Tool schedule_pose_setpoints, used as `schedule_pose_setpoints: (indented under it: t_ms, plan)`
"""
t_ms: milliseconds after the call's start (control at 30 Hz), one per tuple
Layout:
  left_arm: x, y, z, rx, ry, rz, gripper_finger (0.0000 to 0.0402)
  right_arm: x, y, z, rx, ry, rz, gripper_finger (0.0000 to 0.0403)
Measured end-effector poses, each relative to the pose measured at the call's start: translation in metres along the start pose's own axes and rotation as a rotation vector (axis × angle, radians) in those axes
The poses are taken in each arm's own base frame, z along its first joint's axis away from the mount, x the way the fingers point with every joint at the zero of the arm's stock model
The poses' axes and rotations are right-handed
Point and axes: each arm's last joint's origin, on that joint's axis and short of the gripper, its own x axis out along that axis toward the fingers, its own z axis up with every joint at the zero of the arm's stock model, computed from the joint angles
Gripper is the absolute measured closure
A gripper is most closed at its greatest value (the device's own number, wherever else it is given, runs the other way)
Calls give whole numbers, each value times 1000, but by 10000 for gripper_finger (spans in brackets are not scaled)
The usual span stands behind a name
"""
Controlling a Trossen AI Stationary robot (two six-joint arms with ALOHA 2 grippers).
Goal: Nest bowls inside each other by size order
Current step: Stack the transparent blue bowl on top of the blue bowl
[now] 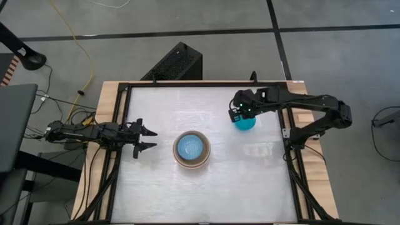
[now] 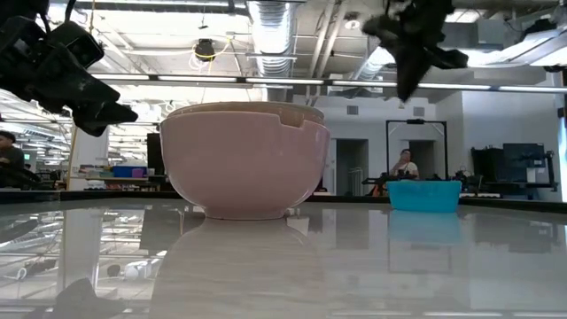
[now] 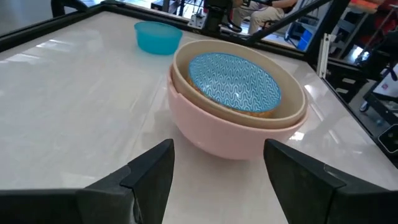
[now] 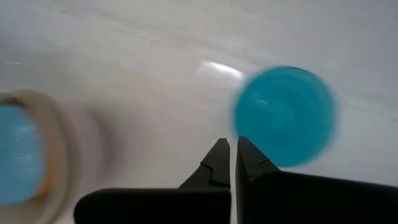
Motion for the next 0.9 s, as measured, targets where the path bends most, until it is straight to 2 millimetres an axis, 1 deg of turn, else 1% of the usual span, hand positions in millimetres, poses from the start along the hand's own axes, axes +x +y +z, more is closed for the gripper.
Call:
schedule_pose_setpoints:
  t_ms: [167,300,400,533,667,800,900]
  plan:
    - [0,0,0,0,0,0,164,14,-24,7,10,55,-132,403]
    - [0,0,0,-12,-1,0,164,35,-44,13,8,107,-162,402]
    - [0,0,0,-20,-1,0,164,56,-60,16,37,145,-148,390]
    - [0,0,0,-35,-1,0,164,82,-85,16,65,176,-147,340]
    - [0,0,0,-60,-1,1,164,98,-109,11,107,208,-199,281]
    - [0,0,0,-68,-4,10,164,112,-121,5,106,212,-204,233]
    - [0,1,0,-73,-7,20,164,122,-124,1,108,207,-148,213]
